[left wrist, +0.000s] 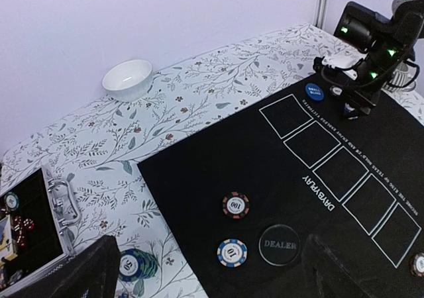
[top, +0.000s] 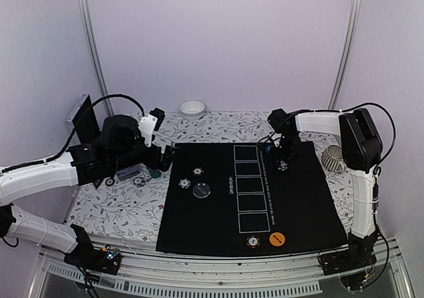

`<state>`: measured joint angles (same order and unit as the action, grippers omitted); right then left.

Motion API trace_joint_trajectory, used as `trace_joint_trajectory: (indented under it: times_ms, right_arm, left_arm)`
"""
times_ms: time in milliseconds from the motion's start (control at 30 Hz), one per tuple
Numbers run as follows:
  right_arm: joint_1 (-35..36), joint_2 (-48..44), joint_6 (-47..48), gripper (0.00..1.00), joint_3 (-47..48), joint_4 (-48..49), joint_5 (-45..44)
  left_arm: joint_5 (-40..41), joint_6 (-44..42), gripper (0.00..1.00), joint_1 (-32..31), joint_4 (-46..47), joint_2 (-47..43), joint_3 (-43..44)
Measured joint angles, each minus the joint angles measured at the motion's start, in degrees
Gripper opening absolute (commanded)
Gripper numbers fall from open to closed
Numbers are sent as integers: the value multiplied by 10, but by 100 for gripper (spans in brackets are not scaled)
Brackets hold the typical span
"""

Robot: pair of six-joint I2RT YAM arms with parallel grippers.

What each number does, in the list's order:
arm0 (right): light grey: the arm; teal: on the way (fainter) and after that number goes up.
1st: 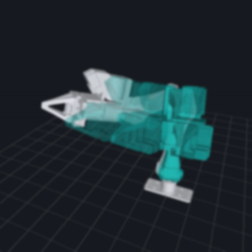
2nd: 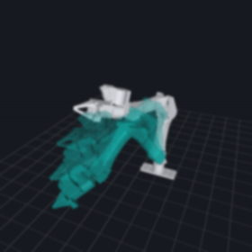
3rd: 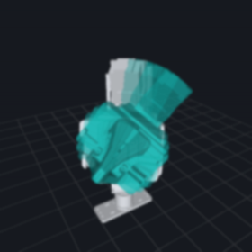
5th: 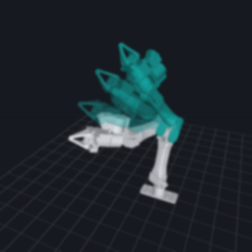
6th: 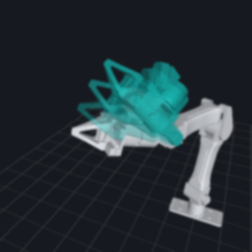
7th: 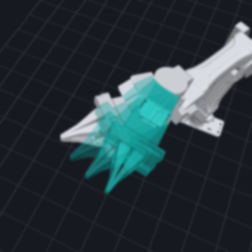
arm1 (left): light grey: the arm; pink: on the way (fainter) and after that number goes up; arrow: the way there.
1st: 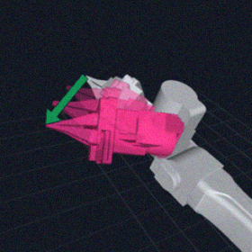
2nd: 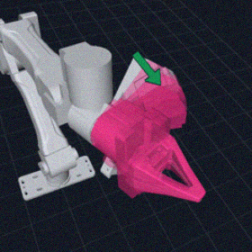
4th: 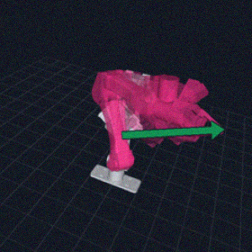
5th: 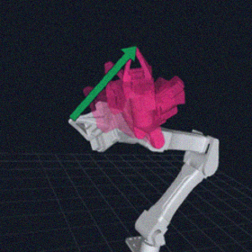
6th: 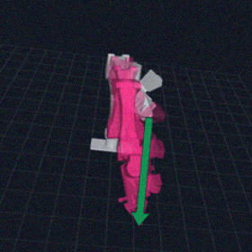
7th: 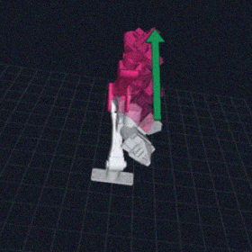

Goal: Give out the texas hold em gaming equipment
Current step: Move the pile of poker chips to the small blind area.

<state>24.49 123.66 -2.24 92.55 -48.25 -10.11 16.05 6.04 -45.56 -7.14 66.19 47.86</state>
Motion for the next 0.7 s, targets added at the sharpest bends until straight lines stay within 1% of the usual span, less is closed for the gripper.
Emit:
trace_joint_trajectory:
  times_ms: [100,167,200,400,600,633,700]
  right_arm:
    - [-4,-2,-2,81,0,0,1]
    - [-5,-5,-2,95,-2,-1,2]
    - [-6,-6,-3,100,-3,-2,3]
    - [-7,-30,-3,99,-8,-9,17]
    - [-5,-93,-3,99,-9,-8,36]
    - [-4,-106,-3,99,-11,-7,40]
    - [-4,-131,-3,99,-15,-5,49]
  left_arm:
    - [2,9,98,4,-19,9,6]
    - [5,23,98,12,-45,22,21]
    - [8,31,98,17,-59,29,29]
    - [31,93,98,50,-161,46,86]
    - [36,167,98,117,-272,47,109]
    - [36,183,97,131,-301,50,107]
    - [35,199,93,154,-319,54,101]
